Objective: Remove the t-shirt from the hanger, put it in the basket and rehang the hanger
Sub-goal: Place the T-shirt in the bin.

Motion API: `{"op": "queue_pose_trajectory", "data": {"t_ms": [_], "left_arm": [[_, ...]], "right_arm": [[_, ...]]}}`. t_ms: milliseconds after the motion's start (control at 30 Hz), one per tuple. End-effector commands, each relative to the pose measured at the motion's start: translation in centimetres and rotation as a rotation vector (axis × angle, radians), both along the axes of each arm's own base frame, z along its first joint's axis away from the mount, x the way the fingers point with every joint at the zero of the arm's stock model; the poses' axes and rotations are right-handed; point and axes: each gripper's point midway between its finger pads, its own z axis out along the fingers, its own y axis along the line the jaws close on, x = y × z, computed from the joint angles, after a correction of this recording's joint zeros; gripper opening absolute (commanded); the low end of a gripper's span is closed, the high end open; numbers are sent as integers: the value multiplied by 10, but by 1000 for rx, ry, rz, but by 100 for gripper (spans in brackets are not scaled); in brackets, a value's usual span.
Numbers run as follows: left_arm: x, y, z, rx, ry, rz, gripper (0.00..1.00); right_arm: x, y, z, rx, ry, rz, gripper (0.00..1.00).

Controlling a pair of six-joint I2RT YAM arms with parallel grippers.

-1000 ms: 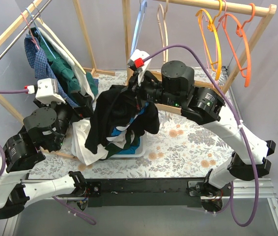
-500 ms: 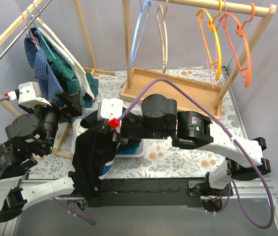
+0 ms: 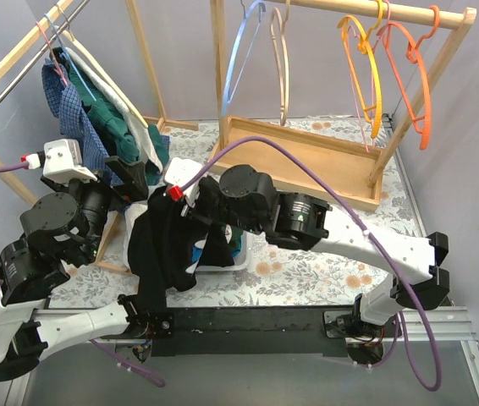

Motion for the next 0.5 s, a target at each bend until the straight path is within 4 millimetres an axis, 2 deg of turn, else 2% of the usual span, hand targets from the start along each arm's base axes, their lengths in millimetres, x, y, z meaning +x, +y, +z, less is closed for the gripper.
{"op": "queue_pose_trajectory", "data": {"t_ms": [0,200,300,400,467], "left_arm": [[2,-7,-6,19,22,-19,98],[2,-10,-6,20,23,-25,98],[3,-14,-9,25,32,-35,98],[3,-16,-13,34,42,-47,98],[2,-25,-16,50,50,-96,98]], "right_arm": [[42,-29,40,193,2,-165,1],[81,-50,22,175,1,-330,1],[88,-50,1,133,6,-348,1],[89,-42,-31,74,35,-338,1],[88,-38,-54,35,56,-332,1]]}}
